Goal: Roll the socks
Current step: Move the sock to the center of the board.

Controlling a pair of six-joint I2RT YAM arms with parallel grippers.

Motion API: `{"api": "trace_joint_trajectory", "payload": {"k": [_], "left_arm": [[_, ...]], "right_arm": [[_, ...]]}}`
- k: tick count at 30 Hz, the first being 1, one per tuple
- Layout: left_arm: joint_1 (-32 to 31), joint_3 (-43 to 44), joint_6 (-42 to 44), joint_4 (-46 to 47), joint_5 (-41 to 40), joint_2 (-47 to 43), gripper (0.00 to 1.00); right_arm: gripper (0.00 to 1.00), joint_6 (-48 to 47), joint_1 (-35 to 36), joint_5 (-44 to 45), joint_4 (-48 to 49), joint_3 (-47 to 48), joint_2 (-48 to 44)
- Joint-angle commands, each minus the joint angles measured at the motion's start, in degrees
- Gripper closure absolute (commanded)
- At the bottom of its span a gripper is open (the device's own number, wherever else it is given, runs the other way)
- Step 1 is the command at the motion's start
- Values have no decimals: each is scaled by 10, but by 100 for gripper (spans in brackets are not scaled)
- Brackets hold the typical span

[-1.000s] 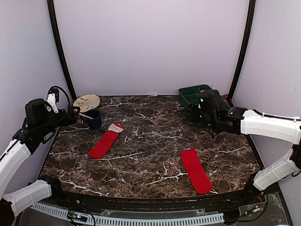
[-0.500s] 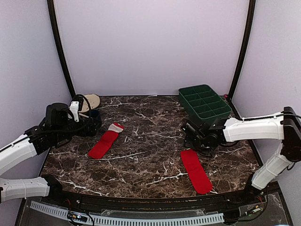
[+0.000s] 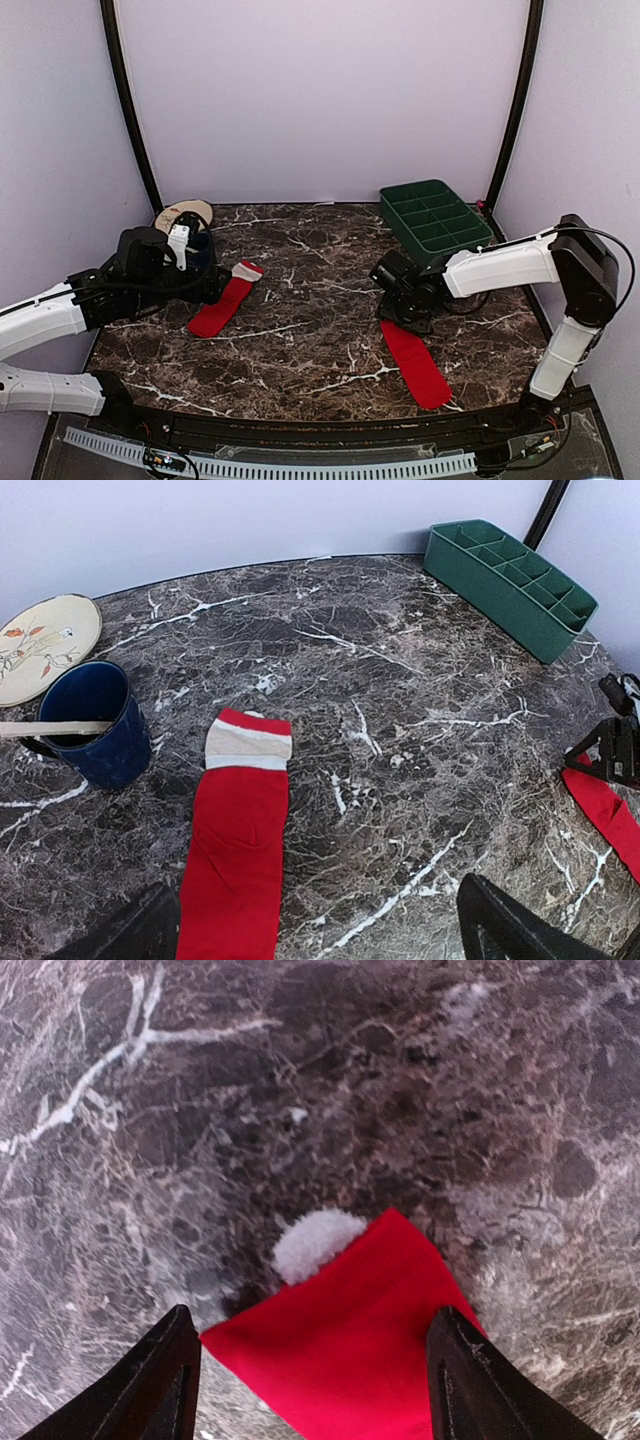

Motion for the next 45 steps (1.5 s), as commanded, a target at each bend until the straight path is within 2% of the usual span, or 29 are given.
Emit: {"api": "trace_joint_trajectory", "payload": {"k": [1,12,15,26,34,37,40,45], "left_arm": [[-17,18,-2,10,-24,5,1],[-28,6,-8,36,-32,24,1],[-29,3,-6,47,-30,29,1],[-42,25,23,57,3,85,1],[-49,24,23,36,-2,79,1],[-50,20,21,31,-4,75,1],[-51,18,20,33,-4,74,1],[-52,22,25,61,5,93,1]], "right_arm": [[29,-4,-18,-27,16,20,16],[34,-59,-24,-81,7,87,93],[35,-86,-22,-101,7,132,126],[32,-140,13,-175,-19,399,315],[32,-163,41,-230,-56,622,441],[32,-171,46,-233,-64,672,459],[30,-190,44,-210,-44,658,431],[25,-210,31,-183,21,548,326]]}}
